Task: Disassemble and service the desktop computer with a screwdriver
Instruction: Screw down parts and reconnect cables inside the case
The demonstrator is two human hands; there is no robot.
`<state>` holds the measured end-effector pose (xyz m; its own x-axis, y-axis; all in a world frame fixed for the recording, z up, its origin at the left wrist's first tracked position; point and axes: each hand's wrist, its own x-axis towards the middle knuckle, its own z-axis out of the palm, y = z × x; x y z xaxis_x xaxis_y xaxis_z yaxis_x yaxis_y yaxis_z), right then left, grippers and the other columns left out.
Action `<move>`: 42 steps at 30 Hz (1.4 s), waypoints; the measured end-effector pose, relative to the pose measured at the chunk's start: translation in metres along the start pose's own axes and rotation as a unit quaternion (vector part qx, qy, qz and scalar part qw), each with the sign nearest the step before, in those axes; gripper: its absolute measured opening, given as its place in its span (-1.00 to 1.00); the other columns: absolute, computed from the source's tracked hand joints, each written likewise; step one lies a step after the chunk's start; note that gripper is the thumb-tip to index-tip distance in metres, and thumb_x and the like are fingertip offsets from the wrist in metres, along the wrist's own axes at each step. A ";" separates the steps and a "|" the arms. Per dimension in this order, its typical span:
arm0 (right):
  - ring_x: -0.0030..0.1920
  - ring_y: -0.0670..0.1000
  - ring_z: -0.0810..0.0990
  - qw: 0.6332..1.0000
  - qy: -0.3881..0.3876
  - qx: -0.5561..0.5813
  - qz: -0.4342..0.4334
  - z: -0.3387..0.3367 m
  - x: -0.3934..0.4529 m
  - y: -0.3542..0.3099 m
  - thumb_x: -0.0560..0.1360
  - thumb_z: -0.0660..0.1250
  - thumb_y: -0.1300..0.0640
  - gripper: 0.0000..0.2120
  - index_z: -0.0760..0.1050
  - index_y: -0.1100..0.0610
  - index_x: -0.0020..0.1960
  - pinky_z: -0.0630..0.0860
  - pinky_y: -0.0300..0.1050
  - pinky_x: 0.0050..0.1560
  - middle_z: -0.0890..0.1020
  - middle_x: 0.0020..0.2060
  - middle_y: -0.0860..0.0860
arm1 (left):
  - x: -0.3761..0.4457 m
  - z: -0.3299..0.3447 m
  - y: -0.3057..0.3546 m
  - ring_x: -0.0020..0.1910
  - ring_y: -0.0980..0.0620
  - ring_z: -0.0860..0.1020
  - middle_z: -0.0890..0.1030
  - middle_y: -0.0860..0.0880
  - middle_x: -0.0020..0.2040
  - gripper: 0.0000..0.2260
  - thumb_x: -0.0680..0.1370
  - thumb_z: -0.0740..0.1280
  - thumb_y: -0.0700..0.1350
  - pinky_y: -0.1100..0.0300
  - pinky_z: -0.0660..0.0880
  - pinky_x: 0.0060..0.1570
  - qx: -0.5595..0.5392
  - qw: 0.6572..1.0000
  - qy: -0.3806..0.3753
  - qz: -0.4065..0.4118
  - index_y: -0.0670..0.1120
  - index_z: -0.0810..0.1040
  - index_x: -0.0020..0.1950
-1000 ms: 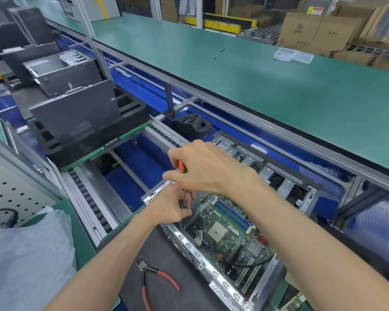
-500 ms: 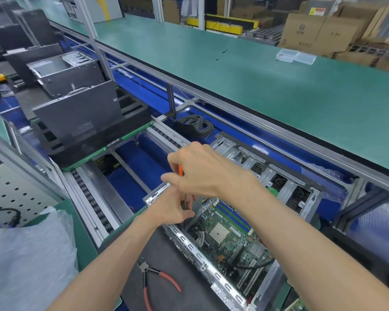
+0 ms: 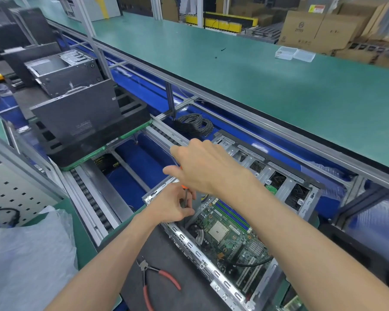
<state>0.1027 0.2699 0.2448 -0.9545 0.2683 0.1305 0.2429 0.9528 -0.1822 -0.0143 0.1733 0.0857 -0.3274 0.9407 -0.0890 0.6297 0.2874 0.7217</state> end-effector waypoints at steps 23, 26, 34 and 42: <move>-0.15 -0.11 0.49 0.981 -0.094 0.147 -0.085 -0.009 -0.006 0.012 0.38 0.37 0.27 -0.78 0.60 0.02 -0.05 0.42 -0.18 -0.19 0.51 -0.15 -0.11 | -0.003 0.001 0.004 -0.16 0.15 0.58 0.61 0.14 -0.19 -0.89 0.36 0.50 -0.16 0.26 0.52 -0.08 0.000 0.999 0.004 0.036 -0.16 0.64 -0.20; -0.19 -0.07 0.48 0.985 -0.065 0.140 -0.073 -0.005 -0.010 0.010 0.41 0.39 0.12 -0.91 0.55 -0.02 -0.09 0.42 -0.09 -0.23 0.47 -0.18 -0.11 | -0.002 0.003 0.002 -0.09 0.21 0.55 0.61 0.14 -0.15 -0.91 0.39 0.48 -0.11 0.45 0.44 -0.13 0.016 1.000 0.002 0.027 -0.10 0.63 -0.21; -0.17 0.06 0.46 0.995 -0.049 0.056 -0.070 -0.002 -0.003 0.005 0.47 0.30 0.17 -0.93 0.51 0.03 -0.08 0.33 -0.08 -0.25 0.45 -0.26 -0.09 | -0.004 0.002 0.005 -0.19 0.22 0.56 0.62 0.12 -0.22 -0.95 0.37 0.47 -0.21 0.41 0.44 -0.19 0.042 0.998 0.004 0.045 -0.10 0.64 -0.28; -0.29 0.09 0.34 1.000 -0.014 0.000 -0.018 -0.005 -0.008 -0.001 0.58 0.22 -0.16 -0.72 0.35 0.02 -0.16 0.21 -0.02 -0.28 0.29 -0.33 -0.07 | -0.003 0.005 0.002 -0.22 0.14 0.57 0.62 0.16 -0.22 -0.92 0.39 0.45 -0.22 0.37 0.46 -0.22 0.043 0.998 0.003 0.050 -0.16 0.62 -0.15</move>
<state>0.1110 0.2680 0.2488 -0.9668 0.2307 0.1100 0.2092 0.9616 -0.1778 -0.0089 0.1722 0.0842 -0.2635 0.9646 -0.0145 0.7183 0.2063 0.6644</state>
